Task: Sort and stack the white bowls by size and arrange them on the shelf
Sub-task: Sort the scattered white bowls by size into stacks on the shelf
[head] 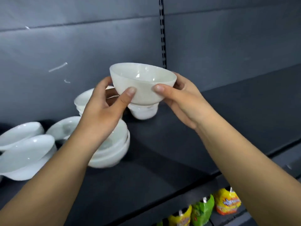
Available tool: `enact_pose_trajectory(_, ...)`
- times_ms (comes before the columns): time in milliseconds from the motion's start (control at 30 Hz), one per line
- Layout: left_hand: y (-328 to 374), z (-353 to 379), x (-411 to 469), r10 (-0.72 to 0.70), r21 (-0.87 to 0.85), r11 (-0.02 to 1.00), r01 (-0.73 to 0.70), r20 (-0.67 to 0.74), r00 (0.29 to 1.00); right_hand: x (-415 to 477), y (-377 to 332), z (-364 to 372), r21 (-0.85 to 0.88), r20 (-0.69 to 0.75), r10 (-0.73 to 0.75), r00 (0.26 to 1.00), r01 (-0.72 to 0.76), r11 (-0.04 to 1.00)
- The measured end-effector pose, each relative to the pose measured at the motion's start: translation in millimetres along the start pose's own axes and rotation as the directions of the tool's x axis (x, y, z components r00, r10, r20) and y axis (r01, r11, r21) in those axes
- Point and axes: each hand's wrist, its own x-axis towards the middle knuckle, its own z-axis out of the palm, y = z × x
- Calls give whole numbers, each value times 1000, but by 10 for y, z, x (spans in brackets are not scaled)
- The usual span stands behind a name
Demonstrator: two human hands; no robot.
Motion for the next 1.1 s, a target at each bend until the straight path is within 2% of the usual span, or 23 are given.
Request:
enact_pose_trajectory(200, -13, -541, 462, -26, -33, 999, 23, -92, 995, 745, -32, 470, -60, 81, -40, 996, 45, 997)
enact_pose_trajectory(433, -471, -932, 745, -121, 28, 991, 129, -192, 974, 1290, 413, 834, -171, 156, -17, 988, 44, 984)
enact_pose_trajectory(667, -928, -1000, 748, -153, 139, 974, 181, -189, 970, 1395, 771, 819, -250, 214, 28, 976, 27, 968)
enact_pose_trajectory(800, -1028, -1002, 714, -147, 103, 981, 163, -148, 978, 1376, 913, 772, -266, 214, 58, 975, 1, 964)
enact_pose_trajectory(1100, -1128, -944, 631, -110, 165, 978, 129, -121, 987, 1298, 988, 714, -310, 204, 82, 976, -15, 950)
